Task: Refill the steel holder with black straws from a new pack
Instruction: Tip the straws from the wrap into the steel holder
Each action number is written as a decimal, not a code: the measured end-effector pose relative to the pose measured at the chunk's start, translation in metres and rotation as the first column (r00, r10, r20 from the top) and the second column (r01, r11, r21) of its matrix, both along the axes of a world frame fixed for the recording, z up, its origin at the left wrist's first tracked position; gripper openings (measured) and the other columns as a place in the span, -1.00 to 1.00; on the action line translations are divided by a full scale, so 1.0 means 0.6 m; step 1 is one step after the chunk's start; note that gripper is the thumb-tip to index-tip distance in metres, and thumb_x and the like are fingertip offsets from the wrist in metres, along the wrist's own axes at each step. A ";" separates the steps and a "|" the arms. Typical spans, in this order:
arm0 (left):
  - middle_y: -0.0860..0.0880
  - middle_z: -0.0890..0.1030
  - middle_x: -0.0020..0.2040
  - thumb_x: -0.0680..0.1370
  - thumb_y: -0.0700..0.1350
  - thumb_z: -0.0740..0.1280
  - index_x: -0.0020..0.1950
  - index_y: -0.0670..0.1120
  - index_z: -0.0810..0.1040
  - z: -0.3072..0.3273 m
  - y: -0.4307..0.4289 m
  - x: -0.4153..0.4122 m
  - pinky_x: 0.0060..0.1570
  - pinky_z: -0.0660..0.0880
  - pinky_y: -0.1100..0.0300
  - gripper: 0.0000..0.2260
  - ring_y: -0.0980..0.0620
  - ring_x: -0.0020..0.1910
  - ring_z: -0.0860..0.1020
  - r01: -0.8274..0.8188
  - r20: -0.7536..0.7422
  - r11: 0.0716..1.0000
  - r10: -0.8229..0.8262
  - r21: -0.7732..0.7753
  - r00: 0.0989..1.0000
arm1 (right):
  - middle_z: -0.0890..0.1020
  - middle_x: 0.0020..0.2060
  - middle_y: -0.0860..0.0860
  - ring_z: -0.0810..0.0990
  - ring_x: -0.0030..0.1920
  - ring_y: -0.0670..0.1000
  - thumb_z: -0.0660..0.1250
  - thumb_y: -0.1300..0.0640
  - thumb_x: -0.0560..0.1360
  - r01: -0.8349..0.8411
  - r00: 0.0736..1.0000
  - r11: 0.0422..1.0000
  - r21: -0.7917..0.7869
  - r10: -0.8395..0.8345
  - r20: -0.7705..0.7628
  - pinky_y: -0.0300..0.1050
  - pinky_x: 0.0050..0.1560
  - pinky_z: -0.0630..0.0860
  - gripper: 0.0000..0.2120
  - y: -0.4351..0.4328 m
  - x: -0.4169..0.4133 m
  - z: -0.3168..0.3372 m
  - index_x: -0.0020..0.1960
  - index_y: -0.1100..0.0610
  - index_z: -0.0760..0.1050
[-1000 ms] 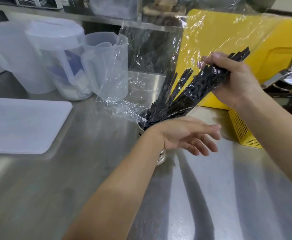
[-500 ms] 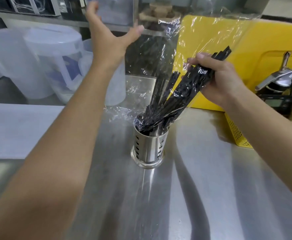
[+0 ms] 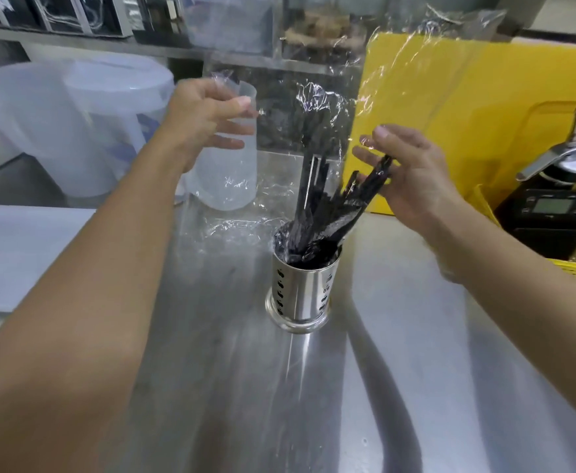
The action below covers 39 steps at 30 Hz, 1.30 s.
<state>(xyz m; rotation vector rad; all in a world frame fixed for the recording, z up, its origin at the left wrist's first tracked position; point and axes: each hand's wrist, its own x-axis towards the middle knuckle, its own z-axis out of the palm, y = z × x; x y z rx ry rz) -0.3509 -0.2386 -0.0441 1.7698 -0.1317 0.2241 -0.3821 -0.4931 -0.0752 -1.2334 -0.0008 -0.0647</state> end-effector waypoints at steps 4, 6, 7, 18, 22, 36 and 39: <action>0.01 0.65 -0.43 0.50 -0.17 0.35 -0.24 -0.04 0.43 0.003 -0.004 -0.004 -0.34 0.60 0.13 -0.84 0.03 -0.42 0.65 -0.013 0.048 1.000 0.012 0.009 0.999 | 0.63 -0.15 0.09 0.60 0.00 0.11 0.37 0.29 0.40 -0.015 1.000 1.000 -0.026 0.015 0.001 0.06 -0.03 0.47 -0.78 0.009 -0.014 -0.020 0.01 0.11 0.46; 0.03 0.64 -0.48 0.49 -0.17 0.36 -0.24 -0.03 0.43 0.005 -0.007 -0.008 -0.38 0.58 0.16 -0.84 0.04 -0.43 0.65 0.005 0.057 1.000 -0.006 0.004 0.998 | 0.63 -0.15 0.11 0.60 -0.04 0.11 0.36 0.30 0.40 -0.020 1.000 0.999 -0.035 0.020 0.001 0.06 -0.06 0.48 -0.81 0.012 -0.019 -0.027 -0.03 0.12 0.47; 0.03 0.64 -0.47 0.49 -0.17 0.36 -0.24 -0.03 0.44 0.005 -0.007 -0.009 -0.38 0.58 0.16 -0.85 0.03 -0.42 0.65 0.018 0.057 1.000 -0.018 0.003 0.998 | 0.63 -0.15 0.12 0.61 -0.07 0.11 0.35 0.30 0.42 -0.010 1.000 1.000 -0.029 0.010 -0.002 0.04 -0.10 0.49 -0.83 0.013 -0.020 -0.029 -0.03 0.14 0.46; 0.04 0.61 -0.47 0.42 -0.26 0.42 -0.22 -0.10 0.52 -0.022 0.004 -0.024 -0.30 0.62 0.10 -0.89 0.11 -0.46 0.57 0.064 0.006 0.993 -0.064 -0.099 0.998 | 0.60 -0.07 0.29 0.62 -0.13 0.16 0.33 0.34 0.45 0.070 0.997 0.989 -0.133 -0.064 0.052 0.15 0.00 0.51 -0.90 0.031 -0.022 -0.022 -0.10 0.18 0.47; 0.03 0.61 -0.46 0.46 -0.25 0.38 -0.30 -0.07 0.48 0.000 0.009 -0.028 -0.42 0.60 0.17 -0.83 0.10 -0.45 0.59 0.080 0.027 0.991 -0.077 -0.106 0.997 | 0.60 -0.11 0.30 0.59 -0.14 0.16 0.34 0.26 0.47 0.083 0.995 0.989 -0.119 -0.075 0.062 0.04 -0.13 0.57 -0.93 0.038 -0.029 -0.018 -0.19 0.21 0.49; -0.01 0.66 -0.44 0.47 -0.25 0.36 -0.28 -0.06 0.47 0.054 0.010 -0.040 -0.54 0.51 0.26 -0.83 0.03 -0.45 0.64 0.131 0.104 0.991 -0.127 -0.029 0.986 | 0.63 -0.21 0.11 0.64 -0.07 0.10 0.26 0.15 0.54 0.064 0.995 0.987 -0.148 -0.052 0.085 0.13 -0.05 0.51 -0.94 0.032 -0.041 -0.005 -0.09 0.13 0.46; -0.03 0.66 -0.41 0.45 -0.21 0.39 -0.23 -0.05 0.49 0.058 0.006 -0.040 -0.49 0.53 0.23 -0.88 -0.01 -0.43 0.64 0.156 0.093 0.988 -0.155 -0.002 0.984 | 0.64 -0.22 0.10 0.64 -0.07 0.13 0.25 0.12 0.55 0.091 0.992 0.985 -0.145 -0.078 0.097 0.21 0.03 0.54 -0.90 0.033 -0.039 0.000 -0.07 0.15 0.46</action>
